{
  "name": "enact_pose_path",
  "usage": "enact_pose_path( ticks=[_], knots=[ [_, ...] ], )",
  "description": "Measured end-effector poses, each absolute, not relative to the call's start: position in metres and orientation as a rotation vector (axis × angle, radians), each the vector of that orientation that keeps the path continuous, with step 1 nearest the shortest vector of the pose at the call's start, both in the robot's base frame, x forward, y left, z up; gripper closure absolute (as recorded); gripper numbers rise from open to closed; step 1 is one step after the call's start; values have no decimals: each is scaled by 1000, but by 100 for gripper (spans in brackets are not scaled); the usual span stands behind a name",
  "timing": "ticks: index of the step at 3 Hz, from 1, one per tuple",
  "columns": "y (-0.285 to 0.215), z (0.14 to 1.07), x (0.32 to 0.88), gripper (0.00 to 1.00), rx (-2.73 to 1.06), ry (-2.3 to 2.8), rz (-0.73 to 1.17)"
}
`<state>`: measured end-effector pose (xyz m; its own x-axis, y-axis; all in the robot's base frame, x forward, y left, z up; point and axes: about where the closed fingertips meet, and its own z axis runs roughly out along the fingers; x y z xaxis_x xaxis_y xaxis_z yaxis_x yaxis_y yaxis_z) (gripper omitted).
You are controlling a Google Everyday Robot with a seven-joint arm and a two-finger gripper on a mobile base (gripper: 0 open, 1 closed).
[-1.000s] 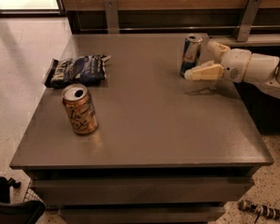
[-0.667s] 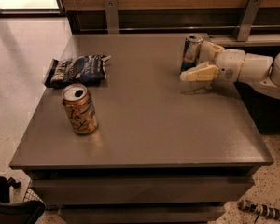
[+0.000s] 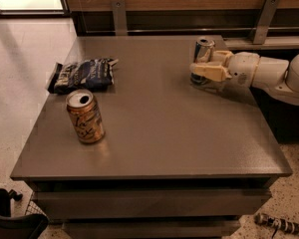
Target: Move redbull can near orange can
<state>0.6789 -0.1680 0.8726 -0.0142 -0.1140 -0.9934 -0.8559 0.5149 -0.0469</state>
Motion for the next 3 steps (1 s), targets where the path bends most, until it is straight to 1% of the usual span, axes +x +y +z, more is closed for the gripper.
enact_pose_path(
  ticks=[2, 3],
  knots=[
    [-162, 873, 679, 94, -889, 1484, 739],
    [-160, 873, 680, 100, -892, 1482, 742]
  ],
)
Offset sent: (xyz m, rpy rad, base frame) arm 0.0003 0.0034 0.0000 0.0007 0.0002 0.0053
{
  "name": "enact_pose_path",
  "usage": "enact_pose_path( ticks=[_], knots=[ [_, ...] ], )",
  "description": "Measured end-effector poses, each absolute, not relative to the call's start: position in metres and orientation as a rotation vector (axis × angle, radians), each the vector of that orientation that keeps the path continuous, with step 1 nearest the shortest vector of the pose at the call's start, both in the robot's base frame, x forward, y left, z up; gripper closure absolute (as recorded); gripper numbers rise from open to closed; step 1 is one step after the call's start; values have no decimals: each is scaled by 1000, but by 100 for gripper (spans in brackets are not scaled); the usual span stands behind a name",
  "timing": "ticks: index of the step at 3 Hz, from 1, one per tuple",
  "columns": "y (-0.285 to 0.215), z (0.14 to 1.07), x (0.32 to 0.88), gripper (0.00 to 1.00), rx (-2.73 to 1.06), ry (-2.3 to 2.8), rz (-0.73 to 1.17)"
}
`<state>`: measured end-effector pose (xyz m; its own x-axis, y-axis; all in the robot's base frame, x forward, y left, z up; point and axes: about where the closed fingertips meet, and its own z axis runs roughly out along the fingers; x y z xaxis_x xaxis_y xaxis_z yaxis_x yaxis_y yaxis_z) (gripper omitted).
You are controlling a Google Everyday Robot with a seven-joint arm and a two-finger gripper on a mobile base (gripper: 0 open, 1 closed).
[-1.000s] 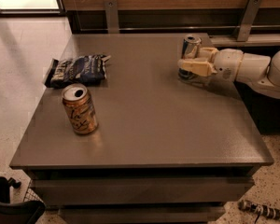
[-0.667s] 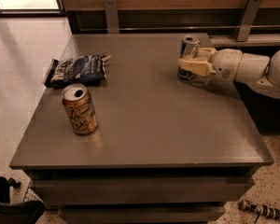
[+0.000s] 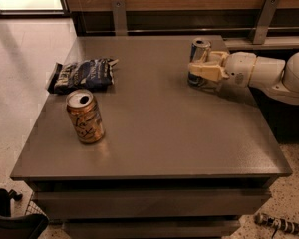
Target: Move redbull can near orange can
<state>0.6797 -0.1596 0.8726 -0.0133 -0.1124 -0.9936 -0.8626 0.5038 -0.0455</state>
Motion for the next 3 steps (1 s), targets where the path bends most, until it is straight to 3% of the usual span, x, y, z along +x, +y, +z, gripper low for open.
enact_pose_path(
  ticks=[3],
  knots=[
    [-131, 904, 633, 100, -932, 1502, 742]
  ],
)
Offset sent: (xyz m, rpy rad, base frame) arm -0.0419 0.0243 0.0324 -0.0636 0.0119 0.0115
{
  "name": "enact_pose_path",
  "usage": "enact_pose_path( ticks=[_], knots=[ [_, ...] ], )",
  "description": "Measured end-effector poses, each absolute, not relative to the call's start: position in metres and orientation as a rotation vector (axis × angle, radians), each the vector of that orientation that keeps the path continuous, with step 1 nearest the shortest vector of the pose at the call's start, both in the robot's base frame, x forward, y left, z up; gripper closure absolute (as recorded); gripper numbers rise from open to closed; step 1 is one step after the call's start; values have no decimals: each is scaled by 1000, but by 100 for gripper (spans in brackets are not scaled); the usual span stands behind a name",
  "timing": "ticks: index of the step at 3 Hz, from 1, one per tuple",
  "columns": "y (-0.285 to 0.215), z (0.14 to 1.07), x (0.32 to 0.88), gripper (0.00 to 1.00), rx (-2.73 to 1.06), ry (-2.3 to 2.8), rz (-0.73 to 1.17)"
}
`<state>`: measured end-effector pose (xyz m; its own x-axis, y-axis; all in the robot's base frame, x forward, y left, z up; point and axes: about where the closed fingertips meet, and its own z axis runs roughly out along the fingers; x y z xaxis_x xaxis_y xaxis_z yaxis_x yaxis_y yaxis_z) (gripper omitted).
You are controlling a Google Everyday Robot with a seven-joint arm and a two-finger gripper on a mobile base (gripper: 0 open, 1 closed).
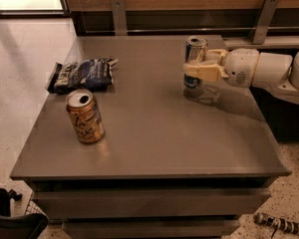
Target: Move redbull can near orange can
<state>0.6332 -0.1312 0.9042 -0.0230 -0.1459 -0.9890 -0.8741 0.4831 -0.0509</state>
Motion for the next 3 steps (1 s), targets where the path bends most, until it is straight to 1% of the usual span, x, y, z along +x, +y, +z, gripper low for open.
enact_pose_path(
  ticks=[1, 3],
  knots=[
    [-105, 913, 587, 100, -931, 1495, 786],
    [-52, 900, 504, 100, -928, 1467, 869]
  ],
)
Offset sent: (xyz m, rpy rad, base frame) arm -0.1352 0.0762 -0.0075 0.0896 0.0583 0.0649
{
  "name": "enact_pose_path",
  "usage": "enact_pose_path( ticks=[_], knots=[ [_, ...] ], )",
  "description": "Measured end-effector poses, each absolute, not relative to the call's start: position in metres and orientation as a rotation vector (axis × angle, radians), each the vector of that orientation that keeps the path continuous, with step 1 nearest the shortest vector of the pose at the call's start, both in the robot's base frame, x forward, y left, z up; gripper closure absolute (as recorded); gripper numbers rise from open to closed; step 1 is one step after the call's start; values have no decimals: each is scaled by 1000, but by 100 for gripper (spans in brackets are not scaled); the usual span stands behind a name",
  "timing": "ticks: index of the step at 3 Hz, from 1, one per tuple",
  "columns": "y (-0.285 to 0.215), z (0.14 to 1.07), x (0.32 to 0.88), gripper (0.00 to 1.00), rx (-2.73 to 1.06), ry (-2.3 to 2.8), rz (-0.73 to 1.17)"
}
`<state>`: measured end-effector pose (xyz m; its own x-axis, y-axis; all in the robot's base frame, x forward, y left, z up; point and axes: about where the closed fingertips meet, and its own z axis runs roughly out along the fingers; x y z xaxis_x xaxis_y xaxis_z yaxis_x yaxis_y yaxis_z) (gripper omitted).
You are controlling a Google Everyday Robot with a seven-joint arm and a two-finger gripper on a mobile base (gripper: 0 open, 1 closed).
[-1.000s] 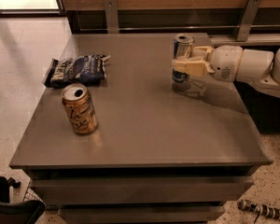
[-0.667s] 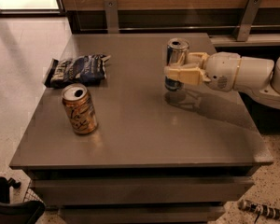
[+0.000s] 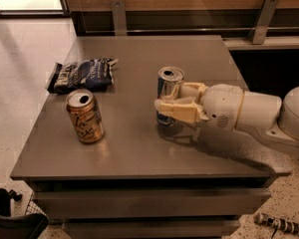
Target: Move redbull can near orange can
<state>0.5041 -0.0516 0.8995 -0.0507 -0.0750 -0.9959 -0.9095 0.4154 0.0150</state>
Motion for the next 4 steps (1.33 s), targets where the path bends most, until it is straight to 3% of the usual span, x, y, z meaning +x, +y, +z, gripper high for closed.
enact_pose_path(
  ticks=[2, 3, 4],
  knots=[
    [24, 861, 439, 100, -1012, 1417, 955],
    [31, 860, 435, 100, -1023, 1411, 956],
    [31, 861, 435, 85, -1023, 1411, 956]
  ],
)
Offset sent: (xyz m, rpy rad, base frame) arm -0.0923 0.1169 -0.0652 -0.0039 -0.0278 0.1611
